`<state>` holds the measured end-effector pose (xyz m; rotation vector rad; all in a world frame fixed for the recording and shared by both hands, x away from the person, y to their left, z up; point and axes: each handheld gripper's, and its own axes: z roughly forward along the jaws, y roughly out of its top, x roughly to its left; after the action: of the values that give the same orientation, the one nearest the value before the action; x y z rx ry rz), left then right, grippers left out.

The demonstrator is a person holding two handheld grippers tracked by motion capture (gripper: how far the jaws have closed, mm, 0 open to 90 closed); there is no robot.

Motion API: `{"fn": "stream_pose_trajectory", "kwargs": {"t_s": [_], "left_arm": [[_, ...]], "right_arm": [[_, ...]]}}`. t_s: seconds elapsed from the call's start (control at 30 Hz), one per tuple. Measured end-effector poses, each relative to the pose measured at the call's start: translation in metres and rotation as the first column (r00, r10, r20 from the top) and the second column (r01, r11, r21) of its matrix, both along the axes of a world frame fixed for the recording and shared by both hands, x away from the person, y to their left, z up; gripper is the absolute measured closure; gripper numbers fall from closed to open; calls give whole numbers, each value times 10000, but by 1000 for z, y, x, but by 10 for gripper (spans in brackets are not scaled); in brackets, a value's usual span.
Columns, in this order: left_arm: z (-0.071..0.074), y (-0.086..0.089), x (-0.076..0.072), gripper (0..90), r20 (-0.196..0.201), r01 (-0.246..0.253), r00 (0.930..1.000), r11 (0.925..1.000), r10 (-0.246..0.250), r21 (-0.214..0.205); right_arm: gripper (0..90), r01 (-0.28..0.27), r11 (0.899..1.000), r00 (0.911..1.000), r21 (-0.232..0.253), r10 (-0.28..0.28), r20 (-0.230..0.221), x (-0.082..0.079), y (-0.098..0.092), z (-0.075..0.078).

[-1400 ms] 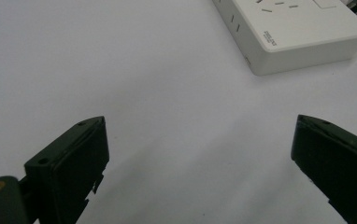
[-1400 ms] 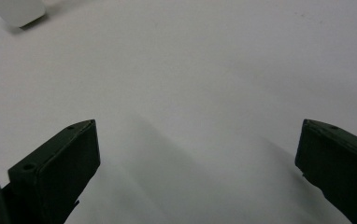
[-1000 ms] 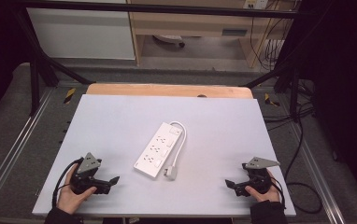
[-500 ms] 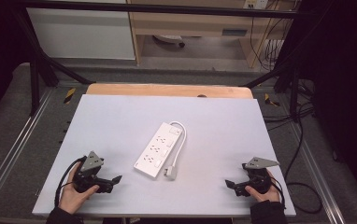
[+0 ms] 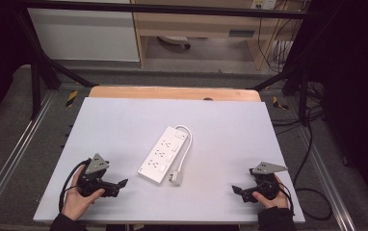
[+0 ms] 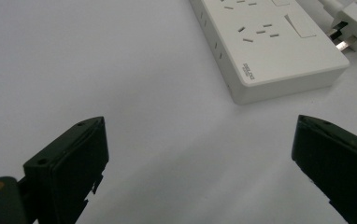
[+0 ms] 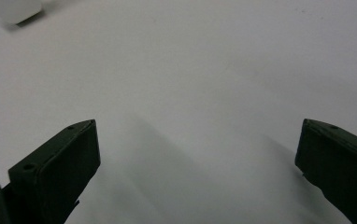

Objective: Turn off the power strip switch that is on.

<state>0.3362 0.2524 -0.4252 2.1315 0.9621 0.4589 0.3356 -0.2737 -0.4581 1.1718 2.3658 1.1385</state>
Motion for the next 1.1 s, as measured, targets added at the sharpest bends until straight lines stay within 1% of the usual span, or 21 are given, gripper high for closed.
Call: {"fn": "stream_pose_trajectory", "kwargs": {"t_s": [0.03,0.2,0.33,0.47,1.1], "left_arm": [[1,-1,0,37,13,13,10000,10000,-13,18],[3,-6,1,36,43,107,9999,9999,-108,123],[4,-8,1,36,62,123,9999,9999,-123,117],[6,-11,2,37,101,128,9999,9999,-129,96],[14,-22,6,38,183,224,9996,9997,-225,50]], "right_arm": [[7,9,10000,10000,-2,-9,-59,0,0,0],[7,-3,10000,10000,-20,3,20,0,0,0],[8,4,10000,10000,-31,-4,-65,0,0,0],[8,-1,10000,10000,-51,1,-12,0,0,0],[8,6,10000,10000,-84,-7,-31,0,0,0]]}}
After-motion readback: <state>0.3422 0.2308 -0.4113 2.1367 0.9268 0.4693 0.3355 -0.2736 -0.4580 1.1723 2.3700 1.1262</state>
